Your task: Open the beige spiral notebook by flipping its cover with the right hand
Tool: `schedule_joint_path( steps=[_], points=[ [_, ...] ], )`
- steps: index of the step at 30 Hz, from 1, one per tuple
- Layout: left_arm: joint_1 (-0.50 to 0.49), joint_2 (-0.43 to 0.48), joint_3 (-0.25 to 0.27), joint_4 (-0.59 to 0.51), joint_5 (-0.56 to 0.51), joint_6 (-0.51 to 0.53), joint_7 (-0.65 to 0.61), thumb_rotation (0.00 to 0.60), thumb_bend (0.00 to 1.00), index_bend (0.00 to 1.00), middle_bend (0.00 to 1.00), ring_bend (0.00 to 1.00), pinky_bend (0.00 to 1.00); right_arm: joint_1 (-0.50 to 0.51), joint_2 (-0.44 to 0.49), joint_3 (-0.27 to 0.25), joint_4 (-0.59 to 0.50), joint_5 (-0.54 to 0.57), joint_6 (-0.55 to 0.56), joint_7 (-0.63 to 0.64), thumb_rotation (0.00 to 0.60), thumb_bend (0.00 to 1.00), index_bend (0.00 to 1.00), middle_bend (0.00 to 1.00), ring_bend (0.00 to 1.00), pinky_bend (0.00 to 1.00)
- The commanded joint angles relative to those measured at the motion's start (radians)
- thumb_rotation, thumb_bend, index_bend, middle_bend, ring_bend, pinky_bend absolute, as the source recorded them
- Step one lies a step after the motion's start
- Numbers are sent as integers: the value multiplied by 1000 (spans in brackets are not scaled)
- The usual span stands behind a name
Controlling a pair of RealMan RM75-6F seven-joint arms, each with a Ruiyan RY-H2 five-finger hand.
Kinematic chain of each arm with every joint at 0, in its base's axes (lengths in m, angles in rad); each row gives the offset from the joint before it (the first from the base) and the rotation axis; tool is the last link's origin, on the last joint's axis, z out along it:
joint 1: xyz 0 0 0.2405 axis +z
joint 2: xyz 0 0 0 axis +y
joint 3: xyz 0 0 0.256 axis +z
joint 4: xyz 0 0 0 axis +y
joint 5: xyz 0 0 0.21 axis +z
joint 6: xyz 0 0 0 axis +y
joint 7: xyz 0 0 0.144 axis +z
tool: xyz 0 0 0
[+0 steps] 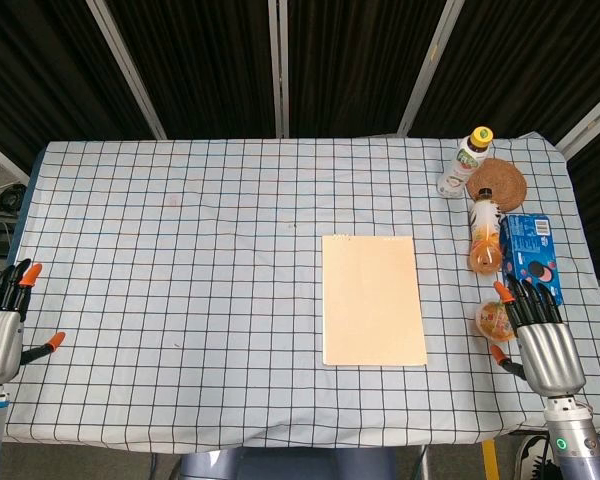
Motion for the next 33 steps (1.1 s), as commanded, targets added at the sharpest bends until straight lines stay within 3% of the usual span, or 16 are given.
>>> schedule_joint_path(
  steps=[1,20,29,33],
  points=[
    [1,1,0,-1,1,2,0,600,86,0,0,0,0,-1,0,-1,0,0,-1,-1,600,139,8,0,0,0],
    [-2,4,-4,-3,-2,-1,-6,600,85,0,0,0,0,2,-4,-5,1,-8,-4,1,600,140,8,0,0,0],
    [3,8,-3,-12,2,9,-9,600,86,0,0,0,0,4,-13,-38,-5,-50,-18,3,600,138,8,0,0,0],
    [2,8,-6,-9,-7,3,-11,600,85,0,0,0,0,27,-33,-71,30,-118,-44,35,600,138,11,0,0,0]
  ],
)
